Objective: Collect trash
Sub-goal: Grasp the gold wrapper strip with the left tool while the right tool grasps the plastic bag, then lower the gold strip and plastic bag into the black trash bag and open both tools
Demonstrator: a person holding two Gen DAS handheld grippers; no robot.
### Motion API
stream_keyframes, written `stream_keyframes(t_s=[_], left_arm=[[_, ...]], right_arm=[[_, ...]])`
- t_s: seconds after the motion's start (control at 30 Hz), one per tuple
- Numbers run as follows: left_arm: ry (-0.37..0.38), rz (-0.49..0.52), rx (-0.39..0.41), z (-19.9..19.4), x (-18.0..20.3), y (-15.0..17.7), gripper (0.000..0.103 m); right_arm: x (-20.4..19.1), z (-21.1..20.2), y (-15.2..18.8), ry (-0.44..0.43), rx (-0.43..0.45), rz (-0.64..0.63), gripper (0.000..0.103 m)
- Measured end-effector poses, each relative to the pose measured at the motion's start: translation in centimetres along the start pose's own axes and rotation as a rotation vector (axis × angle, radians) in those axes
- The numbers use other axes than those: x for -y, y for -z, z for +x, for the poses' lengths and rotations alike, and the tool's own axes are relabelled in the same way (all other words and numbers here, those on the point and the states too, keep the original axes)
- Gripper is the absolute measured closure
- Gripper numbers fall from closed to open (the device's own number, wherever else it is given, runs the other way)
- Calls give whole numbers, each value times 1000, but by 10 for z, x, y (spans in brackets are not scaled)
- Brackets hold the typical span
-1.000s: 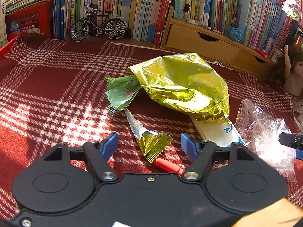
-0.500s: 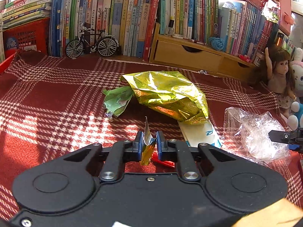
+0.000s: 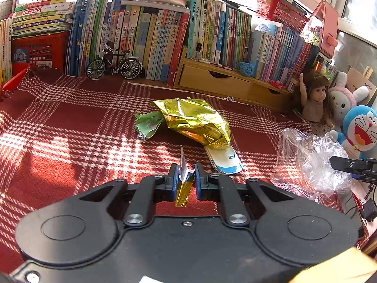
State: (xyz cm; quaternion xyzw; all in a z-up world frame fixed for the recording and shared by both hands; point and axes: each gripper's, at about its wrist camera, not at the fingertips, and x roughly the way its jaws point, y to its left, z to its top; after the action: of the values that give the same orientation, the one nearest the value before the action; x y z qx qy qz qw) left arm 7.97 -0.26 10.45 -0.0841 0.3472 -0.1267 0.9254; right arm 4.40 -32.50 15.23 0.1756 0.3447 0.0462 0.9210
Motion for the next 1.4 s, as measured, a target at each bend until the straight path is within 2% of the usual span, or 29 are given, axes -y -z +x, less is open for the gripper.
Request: stream_keyframes(t_s=[0.3, 0.47, 0.67, 0.87, 1.1, 1.4], left_arm=[[66, 39, 21, -77, 6, 33, 89], [95, 58, 50, -121, 5, 54, 89], [123, 61, 60, -162, 0, 82, 89], [125, 88, 45, -195, -5, 121, 89], [106, 123, -17, -212, -15, 178, 89], [75, 106, -185, -188, -28, 245, 88]], right_arm=[[-21, -59, 20, -50, 29, -57, 53], [-35, -100, 42, -70, 43, -110, 53], [-46, -128, 75, -103, 29, -142, 52], [-58, -140, 118, -139, -30, -197, 52], [-65, -144, 166, -166, -119, -226, 51], [-79, -123, 229, -179, -286, -269, 50]])
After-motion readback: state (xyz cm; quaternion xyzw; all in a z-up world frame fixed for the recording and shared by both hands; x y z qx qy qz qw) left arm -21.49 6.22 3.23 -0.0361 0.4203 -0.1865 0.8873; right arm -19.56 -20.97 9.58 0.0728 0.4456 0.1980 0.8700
